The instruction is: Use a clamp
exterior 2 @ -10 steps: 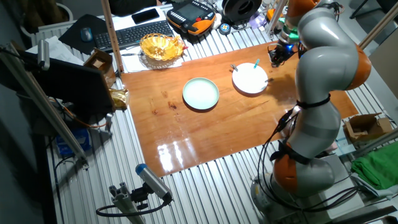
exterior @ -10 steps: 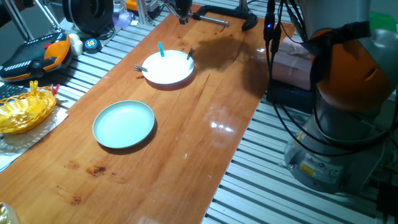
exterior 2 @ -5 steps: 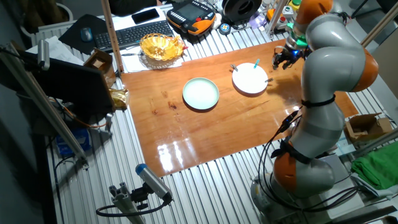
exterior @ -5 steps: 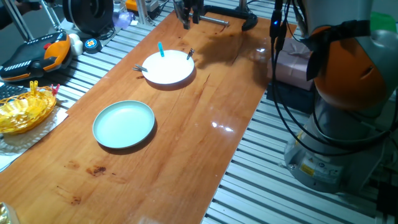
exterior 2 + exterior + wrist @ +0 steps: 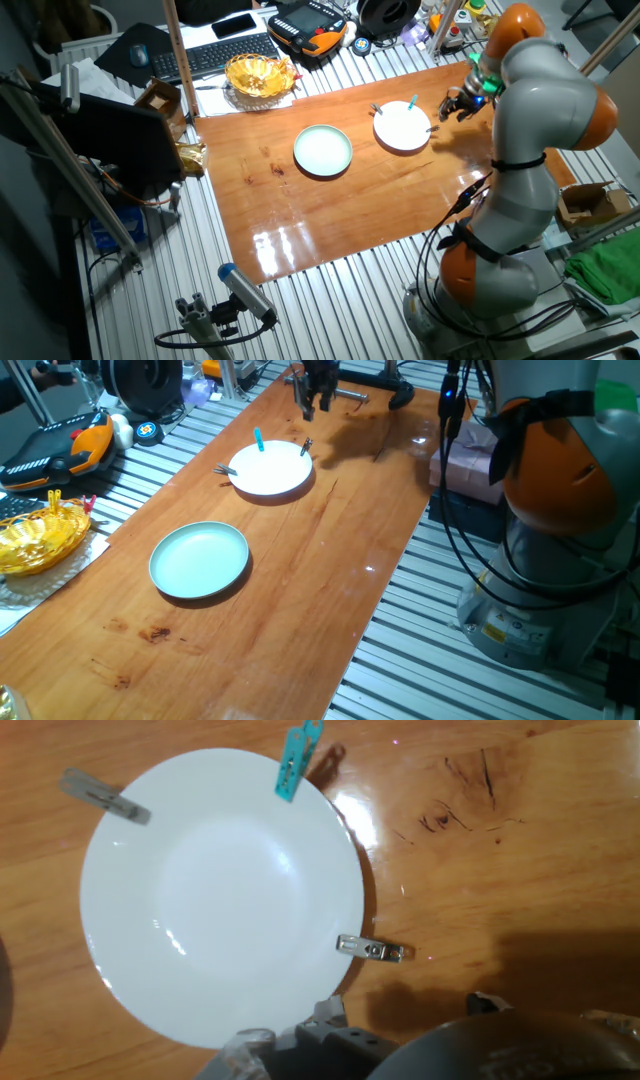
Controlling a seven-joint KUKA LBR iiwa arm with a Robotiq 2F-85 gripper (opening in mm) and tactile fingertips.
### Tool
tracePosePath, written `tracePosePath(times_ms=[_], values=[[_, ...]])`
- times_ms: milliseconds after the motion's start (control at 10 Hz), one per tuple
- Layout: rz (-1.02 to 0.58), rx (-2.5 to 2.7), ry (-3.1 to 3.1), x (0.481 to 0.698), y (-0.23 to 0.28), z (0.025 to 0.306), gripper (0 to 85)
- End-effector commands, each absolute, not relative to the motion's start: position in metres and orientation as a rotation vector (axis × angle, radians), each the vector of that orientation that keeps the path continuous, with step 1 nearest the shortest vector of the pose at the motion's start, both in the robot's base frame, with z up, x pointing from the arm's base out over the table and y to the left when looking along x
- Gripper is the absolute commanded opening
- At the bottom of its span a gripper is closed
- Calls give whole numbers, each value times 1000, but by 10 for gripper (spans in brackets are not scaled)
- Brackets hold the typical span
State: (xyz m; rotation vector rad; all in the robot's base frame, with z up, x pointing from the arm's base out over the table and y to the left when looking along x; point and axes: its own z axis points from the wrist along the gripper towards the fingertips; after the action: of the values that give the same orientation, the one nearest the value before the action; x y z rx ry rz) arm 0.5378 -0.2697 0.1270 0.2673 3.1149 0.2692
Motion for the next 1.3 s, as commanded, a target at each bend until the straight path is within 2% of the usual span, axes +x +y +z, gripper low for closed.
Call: tracePosePath(times_ms=[0,900,1200], values=[[280,262,3113,538,-271,121,633],[383,236,3089,563,-270,92,633],[421,230,3082,562,-269,83,627]])
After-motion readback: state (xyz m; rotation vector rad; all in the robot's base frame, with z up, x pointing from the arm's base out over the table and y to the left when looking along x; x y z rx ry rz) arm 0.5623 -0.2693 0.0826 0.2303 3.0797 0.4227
